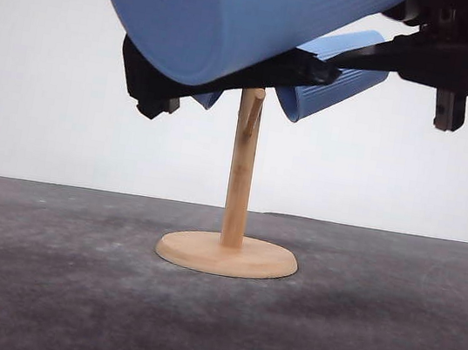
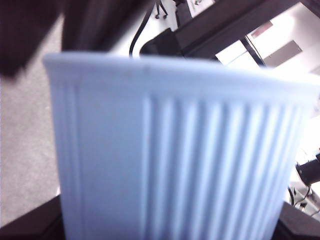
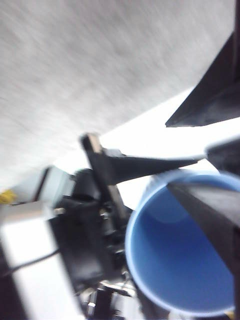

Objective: Place three cups

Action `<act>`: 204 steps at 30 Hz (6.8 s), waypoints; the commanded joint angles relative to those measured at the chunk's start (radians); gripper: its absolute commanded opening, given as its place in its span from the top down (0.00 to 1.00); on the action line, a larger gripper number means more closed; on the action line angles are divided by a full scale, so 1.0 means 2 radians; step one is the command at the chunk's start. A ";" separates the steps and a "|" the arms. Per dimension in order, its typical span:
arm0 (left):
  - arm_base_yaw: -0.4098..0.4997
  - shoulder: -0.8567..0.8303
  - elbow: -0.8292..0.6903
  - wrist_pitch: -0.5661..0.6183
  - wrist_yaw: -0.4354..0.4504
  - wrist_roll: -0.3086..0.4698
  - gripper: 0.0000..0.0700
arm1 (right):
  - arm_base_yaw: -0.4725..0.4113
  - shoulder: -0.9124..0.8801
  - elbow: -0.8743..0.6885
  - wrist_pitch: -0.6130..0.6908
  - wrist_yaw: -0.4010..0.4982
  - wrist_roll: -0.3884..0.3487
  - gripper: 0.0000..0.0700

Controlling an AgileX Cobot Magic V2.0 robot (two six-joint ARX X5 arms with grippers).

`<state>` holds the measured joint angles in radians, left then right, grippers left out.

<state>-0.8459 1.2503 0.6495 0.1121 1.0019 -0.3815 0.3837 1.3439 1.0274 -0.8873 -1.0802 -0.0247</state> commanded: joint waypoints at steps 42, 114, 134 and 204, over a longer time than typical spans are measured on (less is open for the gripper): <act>0.122 0.164 0.046 0.264 -0.093 -0.582 0.40 | -0.156 -0.074 0.011 -0.002 0.015 -0.057 0.69; 0.137 0.240 0.054 0.402 -0.086 -0.648 0.03 | -0.147 -0.074 0.011 -0.014 0.011 -0.053 0.69; 0.105 0.212 -0.086 0.572 -0.112 -0.700 0.10 | -0.147 -0.075 0.011 -0.021 0.011 -0.054 0.69; 0.377 -0.335 -0.022 -0.305 -0.436 0.164 0.98 | -0.215 -0.285 -0.246 0.308 0.357 0.005 1.00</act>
<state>-0.0917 0.5787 0.5972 -0.5081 0.1284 -0.0460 -0.0460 0.7700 0.5243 -0.2802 -0.3660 -0.0277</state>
